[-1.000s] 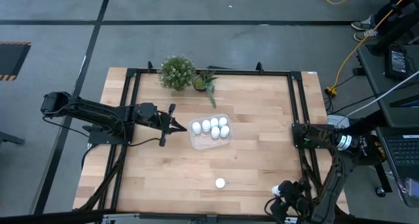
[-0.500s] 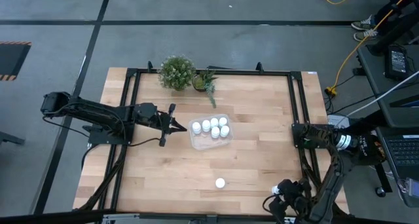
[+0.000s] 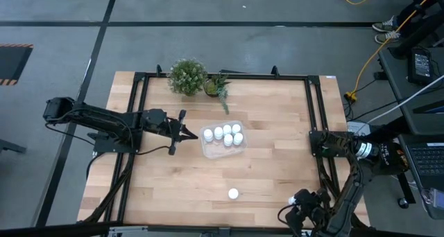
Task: Pick and place pill bottles into a basket
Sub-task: Put the white pill bottle into the transparent bin
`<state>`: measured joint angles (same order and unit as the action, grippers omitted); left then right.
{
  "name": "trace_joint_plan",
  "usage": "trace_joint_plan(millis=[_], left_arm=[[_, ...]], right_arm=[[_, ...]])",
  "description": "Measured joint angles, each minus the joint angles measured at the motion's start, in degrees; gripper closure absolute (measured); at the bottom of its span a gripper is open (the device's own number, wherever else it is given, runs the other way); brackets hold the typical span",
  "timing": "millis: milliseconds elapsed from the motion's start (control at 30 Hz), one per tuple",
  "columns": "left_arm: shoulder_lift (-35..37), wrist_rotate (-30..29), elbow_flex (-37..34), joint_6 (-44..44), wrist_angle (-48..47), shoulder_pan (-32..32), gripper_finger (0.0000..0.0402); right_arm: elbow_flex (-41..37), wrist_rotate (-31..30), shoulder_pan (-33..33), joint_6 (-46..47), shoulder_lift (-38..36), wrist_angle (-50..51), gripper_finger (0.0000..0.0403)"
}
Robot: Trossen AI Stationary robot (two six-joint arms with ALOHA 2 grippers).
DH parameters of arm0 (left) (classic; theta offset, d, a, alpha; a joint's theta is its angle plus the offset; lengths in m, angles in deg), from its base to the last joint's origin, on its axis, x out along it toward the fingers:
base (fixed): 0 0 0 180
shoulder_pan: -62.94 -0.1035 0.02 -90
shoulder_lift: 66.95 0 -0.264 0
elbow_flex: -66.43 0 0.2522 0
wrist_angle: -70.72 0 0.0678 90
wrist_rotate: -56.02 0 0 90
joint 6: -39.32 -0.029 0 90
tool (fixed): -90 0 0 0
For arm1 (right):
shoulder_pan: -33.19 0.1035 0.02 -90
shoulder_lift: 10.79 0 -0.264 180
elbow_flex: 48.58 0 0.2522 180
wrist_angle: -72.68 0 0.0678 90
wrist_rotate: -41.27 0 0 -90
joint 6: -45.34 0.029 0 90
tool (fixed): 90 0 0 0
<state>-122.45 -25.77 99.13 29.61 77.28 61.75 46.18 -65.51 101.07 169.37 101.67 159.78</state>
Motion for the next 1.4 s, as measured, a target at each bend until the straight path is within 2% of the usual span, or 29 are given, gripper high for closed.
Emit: trace_joint_plan(millis=[267,567,733,900,1133,1400], left_arm=[[0.00,0.00,0.00,0.00,0.00,0.00,0.0399],[0.00,-0.20,0.00,0.00,-0.02,0.00,0.0398],[0.00,-1.48,0.00,-0.02,-0.34,0.01,0.0399],[0.00,-3.83,0.00,-0.02,-1.22,0.00,0.0394],[0.00,-6.23,0.00,-0.10,-1.30,0.00,0.0400],[0.00,-6.29,0.00,-0.55,-1.31,0.00,0.0399]], right_arm=[[0.00,0.15,0.00,-0.15,-0.02,0.11,0.0256],[-0.04,-2.11,0.00,-0.33,-0.04,-0.08,0.0257],[-0.04,-11.34,0.01,-3.45,-0.04,0.73,0.0257],[-0.04,-12.70,-0.89,-5.07,-0.04,2.83,0.0257],[-0.04,-12.79,-5.41,-16.32,-0.60,2.51,0.0257],[-0.04,-17.15,-10.04,-35.88,-8.70,2.21,0.0257]])
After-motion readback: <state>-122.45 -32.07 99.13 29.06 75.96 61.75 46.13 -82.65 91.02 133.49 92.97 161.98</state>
